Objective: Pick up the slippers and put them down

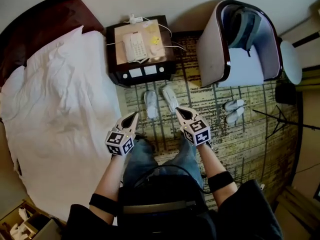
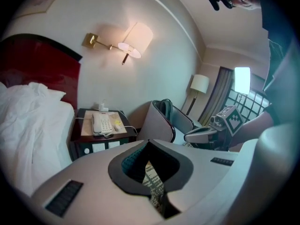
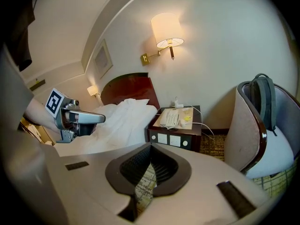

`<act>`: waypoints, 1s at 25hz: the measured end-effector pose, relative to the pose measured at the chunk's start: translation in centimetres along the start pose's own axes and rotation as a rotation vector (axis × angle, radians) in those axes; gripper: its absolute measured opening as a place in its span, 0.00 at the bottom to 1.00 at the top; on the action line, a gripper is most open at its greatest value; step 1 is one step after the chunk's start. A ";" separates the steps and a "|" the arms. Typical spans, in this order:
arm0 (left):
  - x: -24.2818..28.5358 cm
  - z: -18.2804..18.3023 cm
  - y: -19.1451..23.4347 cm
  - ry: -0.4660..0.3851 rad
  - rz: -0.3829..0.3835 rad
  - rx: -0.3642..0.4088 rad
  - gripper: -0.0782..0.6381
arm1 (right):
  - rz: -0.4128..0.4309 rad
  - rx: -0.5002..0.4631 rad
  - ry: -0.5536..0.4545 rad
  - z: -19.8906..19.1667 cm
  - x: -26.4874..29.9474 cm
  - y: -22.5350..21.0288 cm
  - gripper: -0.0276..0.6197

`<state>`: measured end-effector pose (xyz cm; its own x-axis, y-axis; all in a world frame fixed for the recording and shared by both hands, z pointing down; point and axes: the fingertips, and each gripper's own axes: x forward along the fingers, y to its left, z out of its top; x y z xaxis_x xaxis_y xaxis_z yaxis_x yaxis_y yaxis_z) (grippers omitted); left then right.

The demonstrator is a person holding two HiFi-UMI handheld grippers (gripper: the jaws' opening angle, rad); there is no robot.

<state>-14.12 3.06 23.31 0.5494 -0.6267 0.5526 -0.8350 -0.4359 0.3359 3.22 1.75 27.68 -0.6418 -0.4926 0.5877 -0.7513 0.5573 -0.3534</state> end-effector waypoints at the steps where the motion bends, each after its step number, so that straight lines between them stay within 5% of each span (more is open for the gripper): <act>1: 0.6 -1.0 0.6 0.016 -0.003 -0.020 0.11 | -0.001 0.005 0.008 -0.8 0.9 0.0 0.05; 12: 8.6 -16.0 6.3 0.210 -0.036 -0.188 0.12 | 0.015 0.087 0.095 -11.7 12.6 -0.3 0.05; 20: 16.7 -28.0 11.3 0.248 0.031 -0.348 0.38 | 0.013 0.096 0.157 -19.6 20.1 -4.0 0.05; 25: 22.9 -37.6 15.7 0.314 0.155 -0.343 0.54 | -0.004 0.101 0.184 -25.4 25.0 -7.2 0.05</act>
<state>-15.76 6.16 69.88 0.4265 -0.4190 0.8016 -0.8969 -0.0816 0.4345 -3.51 2.41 63.39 -0.6068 -0.3591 0.7091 -0.7715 0.4809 -0.4166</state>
